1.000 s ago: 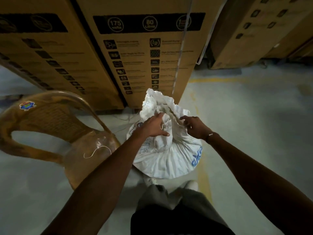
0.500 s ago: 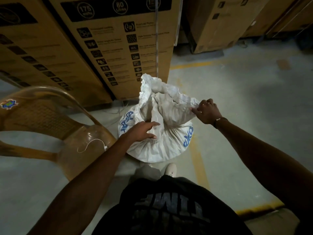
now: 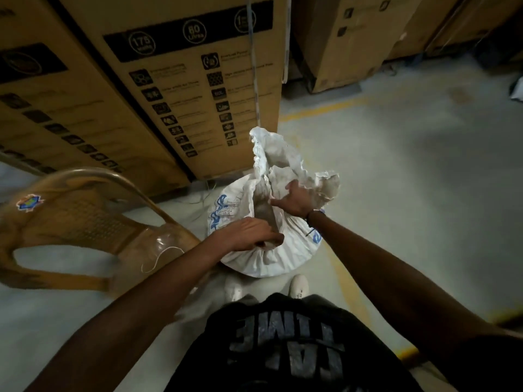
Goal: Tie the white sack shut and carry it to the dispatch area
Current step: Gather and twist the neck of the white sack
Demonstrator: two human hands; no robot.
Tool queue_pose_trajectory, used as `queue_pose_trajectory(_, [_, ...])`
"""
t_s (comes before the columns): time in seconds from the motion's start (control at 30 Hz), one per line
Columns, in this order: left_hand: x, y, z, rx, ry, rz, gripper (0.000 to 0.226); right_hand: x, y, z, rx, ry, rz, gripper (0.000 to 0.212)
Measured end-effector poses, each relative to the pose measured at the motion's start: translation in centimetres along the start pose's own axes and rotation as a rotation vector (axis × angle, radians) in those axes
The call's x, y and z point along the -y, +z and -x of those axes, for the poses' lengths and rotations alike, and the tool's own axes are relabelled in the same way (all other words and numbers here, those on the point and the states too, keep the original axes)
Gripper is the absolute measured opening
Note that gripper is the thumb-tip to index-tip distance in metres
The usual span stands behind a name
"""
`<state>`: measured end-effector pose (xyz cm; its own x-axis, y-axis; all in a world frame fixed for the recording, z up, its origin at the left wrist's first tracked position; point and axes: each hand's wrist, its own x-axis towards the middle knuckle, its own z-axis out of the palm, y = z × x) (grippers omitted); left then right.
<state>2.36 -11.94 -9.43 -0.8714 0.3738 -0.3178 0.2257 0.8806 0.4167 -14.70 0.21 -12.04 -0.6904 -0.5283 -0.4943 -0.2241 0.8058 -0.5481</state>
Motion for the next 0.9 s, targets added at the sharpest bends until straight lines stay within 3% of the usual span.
queue_pose_trajectory(0.07, [0.4,-0.7,1.0,0.027,0.005,0.005,0.035,-0.5,1.3,0.0,-0.095,0.061,-0.146,0.055])
queue_pose_trajectory(0.13, [1.4,-0.4,2.0,0.011,-0.028,0.066,0.035,-1.7,2.0,0.3,-0.180,0.136,-0.310,0.046])
queue_pose_trajectory(0.33, [4.0,0.6,4.3,-0.189,-0.338,0.617,0.089,-4.5,2.9,6.1,-0.260,0.330,-0.925,0.037])
queue_pose_trajectory(0.43, [4.6,0.5,4.2,-0.237,-0.374,0.640,0.134,-5.2,3.6,10.1,-0.258,0.327,-1.029,0.048])
queue_pose_trajectory(0.53, [4.4,0.0,4.0,-0.077,-0.396,0.561,0.157,-5.6,4.6,13.0,-0.309,0.320,-1.134,0.041])
queue_pose_trajectory(0.6, [3.8,-0.3,3.6,0.017,-0.370,0.447,0.163,-6.6,5.3,13.6,-0.347,0.335,-1.185,0.033])
queue_pose_trajectory(0.7, [2.6,-0.6,2.7,0.048,-0.277,0.341,0.163,-7.7,5.8,14.2,-0.355,0.366,-1.253,0.037])
queue_pose_trajectory(0.8, [1.1,-1.4,1.5,0.051,-0.203,0.281,0.157,-8.3,5.6,14.6,-0.393,0.343,-1.258,0.018])
queue_pose_trajectory(0.9, [-0.1,-2.2,-0.1,0.067,-0.160,0.225,0.145,-9.0,5.6,14.6,-0.433,0.267,-1.215,0.014])
